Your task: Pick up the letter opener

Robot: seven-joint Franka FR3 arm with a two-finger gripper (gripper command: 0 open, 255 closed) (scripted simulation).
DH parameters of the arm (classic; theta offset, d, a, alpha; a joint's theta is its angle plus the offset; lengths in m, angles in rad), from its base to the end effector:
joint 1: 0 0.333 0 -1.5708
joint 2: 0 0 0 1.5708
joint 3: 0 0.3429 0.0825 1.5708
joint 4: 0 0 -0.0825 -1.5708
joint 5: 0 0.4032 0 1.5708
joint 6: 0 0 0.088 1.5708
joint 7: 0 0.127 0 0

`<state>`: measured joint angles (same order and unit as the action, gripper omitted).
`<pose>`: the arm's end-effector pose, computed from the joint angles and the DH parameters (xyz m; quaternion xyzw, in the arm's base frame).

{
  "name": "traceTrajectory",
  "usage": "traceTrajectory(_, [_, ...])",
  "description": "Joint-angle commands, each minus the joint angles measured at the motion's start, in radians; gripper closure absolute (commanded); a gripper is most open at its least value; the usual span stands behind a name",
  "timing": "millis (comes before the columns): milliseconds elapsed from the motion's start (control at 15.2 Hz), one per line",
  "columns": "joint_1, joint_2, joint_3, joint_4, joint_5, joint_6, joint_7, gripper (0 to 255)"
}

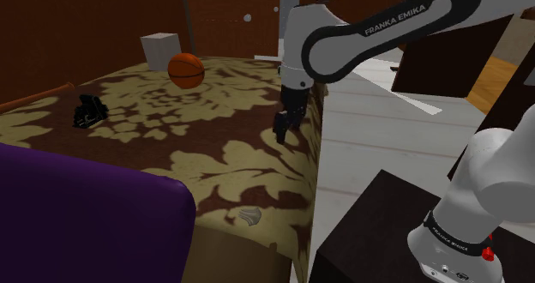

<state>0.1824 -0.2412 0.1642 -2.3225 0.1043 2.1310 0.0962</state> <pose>0.4534 0.1724 0.4366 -0.9947 -0.0964 -0.0177 0.0299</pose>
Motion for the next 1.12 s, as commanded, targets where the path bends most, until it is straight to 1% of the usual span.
traceTrajectory(0, [0.012, 0.074, 0.021, 0.031, -0.009, 0.04, 0.011, 0])
traceTrajectory(528, [0.067, 0.358, 0.083, 0.201, -0.085, 0.133, 0.068, 0])
traceTrajectory(1056, [0.155, 0.646, 0.104, 0.432, -0.187, 0.16, 0.124, 0])
